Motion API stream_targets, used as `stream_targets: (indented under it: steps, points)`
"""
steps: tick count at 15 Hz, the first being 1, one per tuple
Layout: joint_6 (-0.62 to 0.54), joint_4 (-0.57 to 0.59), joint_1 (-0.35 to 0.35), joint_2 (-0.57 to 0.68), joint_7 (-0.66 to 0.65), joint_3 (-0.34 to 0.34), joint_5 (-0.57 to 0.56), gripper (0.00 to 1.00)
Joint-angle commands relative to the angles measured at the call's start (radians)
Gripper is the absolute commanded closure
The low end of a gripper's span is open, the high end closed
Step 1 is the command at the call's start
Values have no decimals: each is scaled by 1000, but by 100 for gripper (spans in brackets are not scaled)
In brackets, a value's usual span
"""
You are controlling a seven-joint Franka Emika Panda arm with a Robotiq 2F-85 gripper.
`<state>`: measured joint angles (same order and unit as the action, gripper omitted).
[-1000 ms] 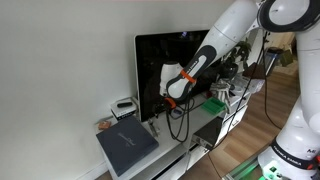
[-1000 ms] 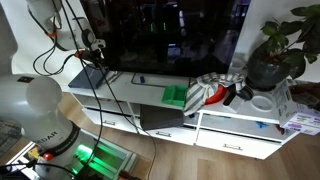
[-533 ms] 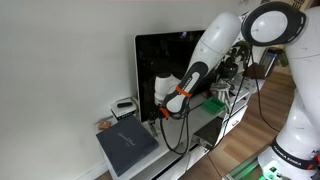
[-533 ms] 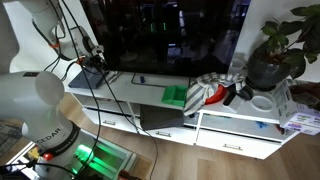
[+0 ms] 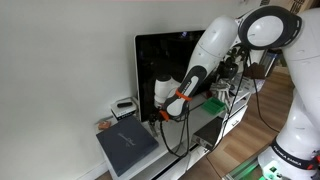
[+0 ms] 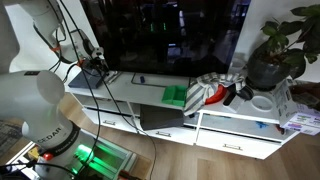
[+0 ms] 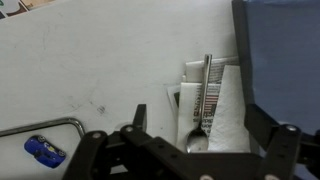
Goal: Move the spoon to the right next to the green lunch box
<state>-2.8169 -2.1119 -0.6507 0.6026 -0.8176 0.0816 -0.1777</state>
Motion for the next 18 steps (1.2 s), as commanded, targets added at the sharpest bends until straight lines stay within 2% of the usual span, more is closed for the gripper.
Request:
stream_targets:
  steps: [1,13,14,16,18]
  points:
    - [-40,19,32,39,48,-30,29,0]
    - [-108,106,35,161,92,-26,102,0]
    - [-98,118,38,167,100,-29,110,4]
    - [-93,140,36,180,113,-26,125,25]
    - [-88,155,39,191,127,-28,139,37]
